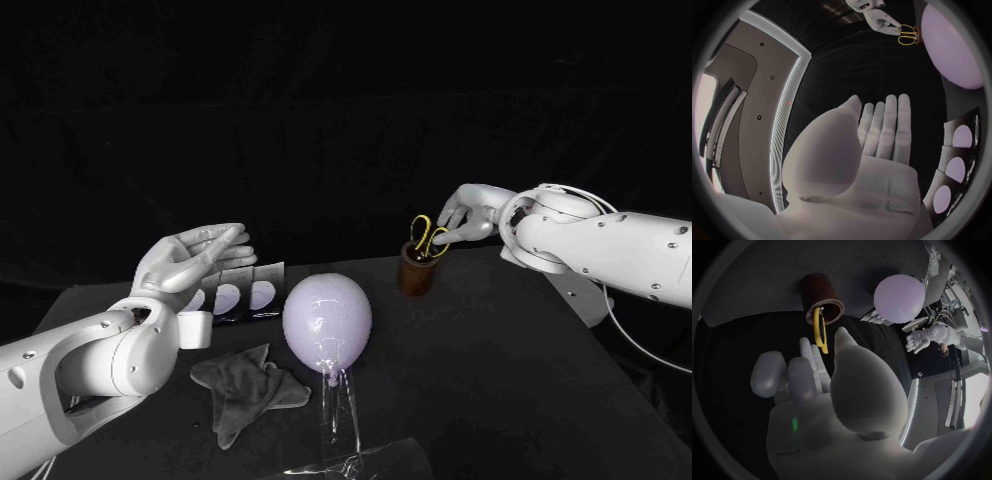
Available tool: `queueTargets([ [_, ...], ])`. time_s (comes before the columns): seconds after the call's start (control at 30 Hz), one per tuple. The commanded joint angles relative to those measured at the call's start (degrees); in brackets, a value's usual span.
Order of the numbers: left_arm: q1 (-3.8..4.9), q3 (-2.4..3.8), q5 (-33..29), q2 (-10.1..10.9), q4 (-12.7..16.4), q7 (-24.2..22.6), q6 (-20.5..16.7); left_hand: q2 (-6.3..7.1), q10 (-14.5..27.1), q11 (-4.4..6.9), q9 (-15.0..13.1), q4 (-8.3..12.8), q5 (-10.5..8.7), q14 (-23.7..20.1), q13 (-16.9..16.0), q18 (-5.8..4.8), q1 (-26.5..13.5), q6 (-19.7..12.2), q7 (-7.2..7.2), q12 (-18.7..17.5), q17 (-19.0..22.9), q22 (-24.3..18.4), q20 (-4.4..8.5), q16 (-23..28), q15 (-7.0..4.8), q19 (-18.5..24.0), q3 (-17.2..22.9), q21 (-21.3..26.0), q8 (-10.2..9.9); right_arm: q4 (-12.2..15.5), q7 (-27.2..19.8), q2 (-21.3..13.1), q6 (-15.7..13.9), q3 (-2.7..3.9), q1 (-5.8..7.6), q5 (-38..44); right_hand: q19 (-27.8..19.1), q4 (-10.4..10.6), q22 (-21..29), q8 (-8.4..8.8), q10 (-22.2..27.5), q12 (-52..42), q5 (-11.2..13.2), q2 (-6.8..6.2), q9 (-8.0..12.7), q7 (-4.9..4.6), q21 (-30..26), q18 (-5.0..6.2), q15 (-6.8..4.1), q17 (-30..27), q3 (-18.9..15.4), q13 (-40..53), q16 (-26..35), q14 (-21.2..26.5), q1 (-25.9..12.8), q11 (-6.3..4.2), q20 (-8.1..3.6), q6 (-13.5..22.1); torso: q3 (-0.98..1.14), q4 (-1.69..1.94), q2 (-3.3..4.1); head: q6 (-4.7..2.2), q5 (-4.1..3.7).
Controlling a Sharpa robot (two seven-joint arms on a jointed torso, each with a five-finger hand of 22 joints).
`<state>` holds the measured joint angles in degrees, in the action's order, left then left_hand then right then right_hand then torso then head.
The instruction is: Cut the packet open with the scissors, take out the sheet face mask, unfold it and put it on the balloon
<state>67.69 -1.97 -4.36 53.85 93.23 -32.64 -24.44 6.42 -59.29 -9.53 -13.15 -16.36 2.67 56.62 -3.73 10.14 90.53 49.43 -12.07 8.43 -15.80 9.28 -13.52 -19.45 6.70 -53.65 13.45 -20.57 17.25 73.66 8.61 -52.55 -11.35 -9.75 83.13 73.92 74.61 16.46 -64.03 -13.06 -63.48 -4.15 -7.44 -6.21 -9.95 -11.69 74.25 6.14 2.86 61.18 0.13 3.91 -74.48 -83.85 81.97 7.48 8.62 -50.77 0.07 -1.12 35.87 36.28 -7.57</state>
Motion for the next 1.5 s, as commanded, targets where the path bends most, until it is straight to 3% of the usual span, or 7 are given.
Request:
queueTargets([
  [0.03, 0.16, 0.06, -0.39, 0.04, 0.03, -0.65, 0.32, -0.11, -0.29, 0.04, 0.10, -0.24, 0.17, -0.11, 0.06, 0.29, -0.50, 0.13, -0.44, -0.30, -0.11, -0.07, -0.09, 0.41, 0.30, 0.37, 0.03, 0.21, -0.40, -0.27, 0.74, 0.25, 2.52, 0.01, -0.18, 0.02, 0.91, -0.07, -1.32, -0.34, -1.12, -0.39, -0.32, 1.09, -0.17, 0.19, 0.93, -1.05, -0.37, 0.99, 0.70, 0.12, -0.82, -1.07, 0.43, -0.19, -0.19, -0.72, 0.02, -0.05, 0.01, 0.05, 0.00],
  [0.47, 0.23, 0.06, -0.42, 0.05, -0.01, -0.54, 0.50, -0.22, -0.33, 0.05, 0.12, -0.23, 0.17, -0.07, 0.05, 0.31, -0.55, 0.15, -0.43, -0.38, -0.14, -0.08, -0.09, 0.43, 0.29, 0.35, 0.10, 0.21, -0.43, -1.87, 1.25, 1.53, 2.66, 0.01, -0.71, -0.09, 2.85, -0.05, -5.52, -0.92, -4.98, -0.13, 1.03, 3.80, -0.41, 1.57, 3.58, -1.73, -1.61, 3.70, 7.01, 0.11, -3.32, -1.56, 4.53, -1.55, -1.15, -2.97, 0.04, 0.02, 0.03, 0.27, -0.04],
  [0.7, 0.24, 0.06, -0.51, 0.04, -0.07, -0.50, 0.63, -0.22, -0.33, 0.05, 0.12, -0.23, 0.17, -0.07, 0.05, 0.31, -0.55, 0.15, -0.43, -0.38, -0.14, -0.08, -0.09, 0.43, 0.29, 0.35, 0.10, 0.21, -0.43, -2.52, 1.90, 2.12, 1.70, 0.01, -0.97, 0.32, 3.52, -0.15, -7.22, -1.30, -6.87, 0.35, 2.67, 3.37, -0.66, 2.27, 4.59, -2.00, -2.18, 4.47, 14.23, -0.05, -4.19, -1.64, 6.52, -2.28, -1.73, -4.46, 0.00, -0.03, 0.04, 0.37, -0.07],
  [0.9, 0.24, 0.06, -0.54, 0.05, -0.18, -0.38, 0.78, -0.36, -0.39, 0.06, 0.15, -0.22, 0.17, -0.02, 0.05, 0.32, -0.59, 0.19, -0.41, -0.49, -0.18, -0.10, -0.10, 0.45, 0.28, 0.32, 0.19, 0.21, -0.46, -2.48, 2.79, 2.25, -0.99, 0.01, -1.06, 0.62, 4.08, -1.21, -8.34, -2.46, -9.14, -0.12, 1.45, 3.10, -1.29, 3.19, 5.25, -2.18, -2.88, 4.91, 18.58, 0.19, -4.59, -1.75, 7.74, -3.11, -2.21, -6.47, -0.01, -0.05, 0.04, 0.36, -0.10],
  [1.0, 0.24, 0.06, -0.54, 0.05, -0.33, -0.32, 0.83, -0.43, -0.40, 0.07, 0.17, -0.20, 0.17, 0.01, 0.05, 0.33, -0.60, 0.20, -0.40, -0.54, -0.20, -0.11, -0.10, 0.46, 0.27, 0.31, 0.24, 0.21, -0.48, -2.29, 3.37, 2.22, -2.43, 0.01, -1.08, 0.68, 4.54, -3.68, -9.39, -4.05, -12.11, -0.32, -2.01, 1.04, -2.42, 3.85, 5.87, -2.36, -3.63, 5.19, 23.95, 0.47, -4.90, -1.82, 7.75, -3.87, -3.05, -8.27, 0.00, -0.07, 0.03, 0.38, -0.11],
  [1.13, 0.24, 0.06, -0.55, 0.04, -0.49, -0.29, 0.86, -0.50, -0.42, 0.08, 0.19, -0.16, 0.17, 0.04, 0.05, 0.34, -0.55, 0.22, -0.38, -0.62, -0.22, -0.12, -0.10, 0.48, 0.26, 0.29, 0.33, 0.21, -0.51, -1.84, 3.85, 2.10, -4.35, 0.02, -1.09, 0.69, 4.87, -7.34, -10.45, -5.75, -14.53, 0.17, -2.17, -1.28, -4.32, 4.23, 6.46, -2.53, -4.00, 5.33, 31.11, 0.75, -5.16, -1.87, 4.94, -4.42, -3.56, -8.84, 0.02, -0.05, 0.06, 0.35, -0.14],
  [1.5, 0.24, 0.05, -0.55, -0.17, -1.43, -0.18, 1.01, -0.58, -0.45, 0.09, 0.21, -0.12, 0.17, 0.07, 0.05, 0.34, -0.51, 0.24, -0.36, -0.72, -0.25, -0.13, -0.09, 0.51, 0.25, 0.27, 0.43, 0.21, -0.54, 0.05, 5.05, 1.31, -10.27, 0.26, -0.31, -2.97, 5.24, -11.32, -11.51, -7.60, -16.64, 0.30, -2.29, -2.39, -6.76, 4.75, 6.95, -2.67, -4.45, 5.26, 37.00, 1.36, -5.33, -1.90, 0.01, -4.93, -3.91, -8.90, 0.03, -0.13, 0.01, 0.14, -0.31],
])
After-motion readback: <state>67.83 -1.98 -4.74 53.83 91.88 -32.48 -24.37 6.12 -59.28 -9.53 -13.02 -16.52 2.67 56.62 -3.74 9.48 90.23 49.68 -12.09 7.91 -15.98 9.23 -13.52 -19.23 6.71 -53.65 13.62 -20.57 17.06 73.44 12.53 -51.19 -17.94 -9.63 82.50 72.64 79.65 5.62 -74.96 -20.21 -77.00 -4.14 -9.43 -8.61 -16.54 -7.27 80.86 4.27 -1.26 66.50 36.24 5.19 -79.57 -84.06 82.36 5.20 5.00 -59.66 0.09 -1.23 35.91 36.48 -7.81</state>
